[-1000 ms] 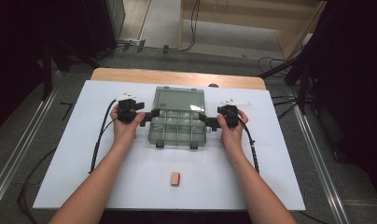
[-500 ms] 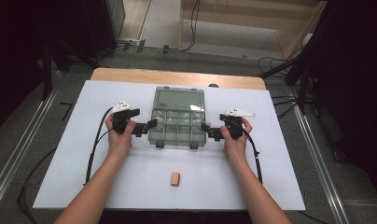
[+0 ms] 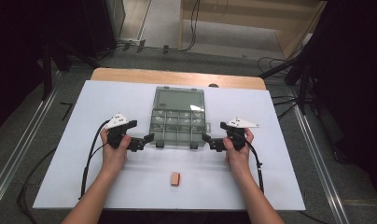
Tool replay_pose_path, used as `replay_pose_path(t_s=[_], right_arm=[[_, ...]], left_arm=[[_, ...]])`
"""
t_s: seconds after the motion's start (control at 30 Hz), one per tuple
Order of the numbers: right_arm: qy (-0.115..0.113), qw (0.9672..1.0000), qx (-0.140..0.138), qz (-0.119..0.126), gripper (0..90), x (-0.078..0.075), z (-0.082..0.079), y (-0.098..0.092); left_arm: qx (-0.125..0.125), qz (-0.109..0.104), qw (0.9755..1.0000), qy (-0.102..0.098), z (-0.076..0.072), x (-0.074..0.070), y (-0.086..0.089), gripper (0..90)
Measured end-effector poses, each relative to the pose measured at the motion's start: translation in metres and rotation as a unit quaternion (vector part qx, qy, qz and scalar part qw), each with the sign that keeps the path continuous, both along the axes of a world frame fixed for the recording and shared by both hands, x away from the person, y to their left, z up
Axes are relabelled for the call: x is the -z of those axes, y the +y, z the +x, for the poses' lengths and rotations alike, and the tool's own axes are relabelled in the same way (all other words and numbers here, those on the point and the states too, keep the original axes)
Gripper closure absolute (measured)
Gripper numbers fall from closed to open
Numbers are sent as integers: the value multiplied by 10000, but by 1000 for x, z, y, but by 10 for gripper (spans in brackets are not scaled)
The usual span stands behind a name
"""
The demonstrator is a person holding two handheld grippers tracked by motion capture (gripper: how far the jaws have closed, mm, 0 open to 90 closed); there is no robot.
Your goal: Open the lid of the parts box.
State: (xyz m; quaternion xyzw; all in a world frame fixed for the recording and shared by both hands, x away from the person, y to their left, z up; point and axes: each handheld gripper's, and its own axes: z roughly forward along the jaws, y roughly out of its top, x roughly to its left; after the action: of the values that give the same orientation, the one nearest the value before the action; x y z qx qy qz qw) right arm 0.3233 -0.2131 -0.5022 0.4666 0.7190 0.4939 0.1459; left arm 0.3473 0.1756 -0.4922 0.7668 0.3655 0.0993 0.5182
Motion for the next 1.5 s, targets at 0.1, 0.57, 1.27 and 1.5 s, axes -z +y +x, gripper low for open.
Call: replay_pose_path(t_s=[0.1, 0.57, 1.27, 1.5], right_arm=[[-102, 9999, -67, -53, 0, -2, -8, 1], [-210, 9994, -224, -137, 0, -5, -40, 10], [-386, 9981, -454, -140, 0, -16, -63, 14], [-427, 9978, -475, -152, 0, -21, -66, 13]], left_arm=[[37, 31, 10000, -13, -8, -2, 2, 0], [-47, 91, 9998, -155, -43, -2, 26, 0], [-313, 141, 9988, -343, -80, -9, 67, 0], [-345, 159, 9985, -387, -90, -10, 73, 0]])
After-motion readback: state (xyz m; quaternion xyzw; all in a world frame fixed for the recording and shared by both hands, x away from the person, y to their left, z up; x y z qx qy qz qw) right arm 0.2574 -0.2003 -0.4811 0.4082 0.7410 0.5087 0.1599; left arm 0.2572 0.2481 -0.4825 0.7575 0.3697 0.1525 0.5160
